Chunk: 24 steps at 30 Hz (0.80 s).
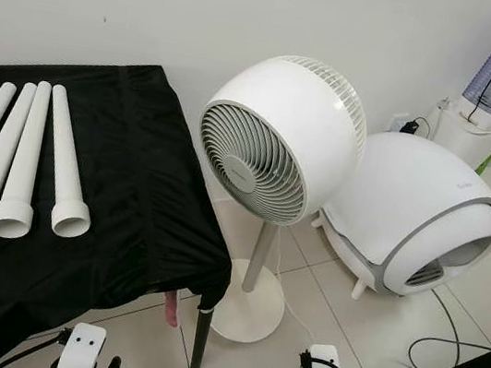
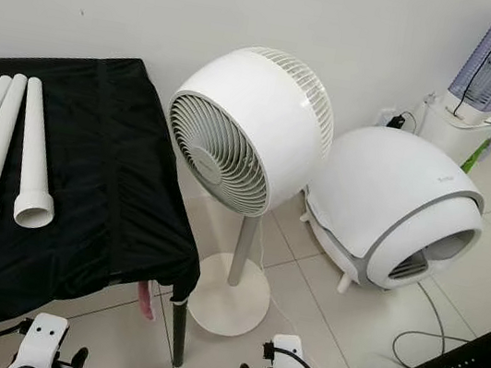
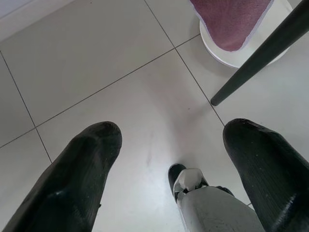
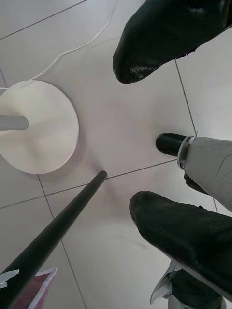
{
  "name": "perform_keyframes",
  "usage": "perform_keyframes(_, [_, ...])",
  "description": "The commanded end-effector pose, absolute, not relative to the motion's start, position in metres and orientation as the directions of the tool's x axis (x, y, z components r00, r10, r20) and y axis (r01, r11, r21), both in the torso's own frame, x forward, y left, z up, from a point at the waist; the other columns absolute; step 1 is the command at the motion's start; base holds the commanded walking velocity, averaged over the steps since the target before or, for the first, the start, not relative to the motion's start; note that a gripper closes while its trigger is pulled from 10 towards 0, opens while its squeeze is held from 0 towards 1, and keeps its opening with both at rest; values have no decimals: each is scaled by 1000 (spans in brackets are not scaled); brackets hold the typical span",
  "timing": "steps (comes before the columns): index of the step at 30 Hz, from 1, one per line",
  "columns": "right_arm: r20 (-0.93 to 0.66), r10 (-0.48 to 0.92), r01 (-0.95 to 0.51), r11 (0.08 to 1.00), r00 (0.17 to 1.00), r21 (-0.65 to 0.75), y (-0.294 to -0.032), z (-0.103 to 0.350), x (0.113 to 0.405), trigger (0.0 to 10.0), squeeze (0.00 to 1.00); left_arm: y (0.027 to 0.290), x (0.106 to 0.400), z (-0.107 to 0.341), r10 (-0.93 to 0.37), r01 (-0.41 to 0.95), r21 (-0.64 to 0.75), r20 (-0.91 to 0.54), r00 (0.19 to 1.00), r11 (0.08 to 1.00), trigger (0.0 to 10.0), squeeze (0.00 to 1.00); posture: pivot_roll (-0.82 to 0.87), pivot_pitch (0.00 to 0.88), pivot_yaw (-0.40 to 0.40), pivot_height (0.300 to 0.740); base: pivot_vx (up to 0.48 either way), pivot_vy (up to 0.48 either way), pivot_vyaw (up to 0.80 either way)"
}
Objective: Building children table
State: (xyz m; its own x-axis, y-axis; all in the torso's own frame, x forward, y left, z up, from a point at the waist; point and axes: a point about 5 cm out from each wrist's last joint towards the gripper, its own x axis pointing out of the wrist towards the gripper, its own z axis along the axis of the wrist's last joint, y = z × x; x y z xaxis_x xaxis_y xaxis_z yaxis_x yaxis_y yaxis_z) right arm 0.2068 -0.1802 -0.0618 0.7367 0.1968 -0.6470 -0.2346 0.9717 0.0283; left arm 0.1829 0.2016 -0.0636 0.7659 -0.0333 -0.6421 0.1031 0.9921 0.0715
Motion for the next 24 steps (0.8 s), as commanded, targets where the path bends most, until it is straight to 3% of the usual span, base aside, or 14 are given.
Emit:
perform_keyframes(1, [-667, 201, -231, 972, 718, 44, -180, -65, 202, 10000, 0, 206, 176, -68, 41, 52, 119, -664, 746, 991, 10000, 0, -32, 0, 1, 740, 0, 0, 0])
perform_keyframes(24, [-682, 232, -254, 965, 693, 71, -179, -68, 198, 10000, 0, 210, 171, -70, 39, 68, 132, -674, 738, 989, 10000, 0, -28, 0, 7, 740, 0, 0, 0])
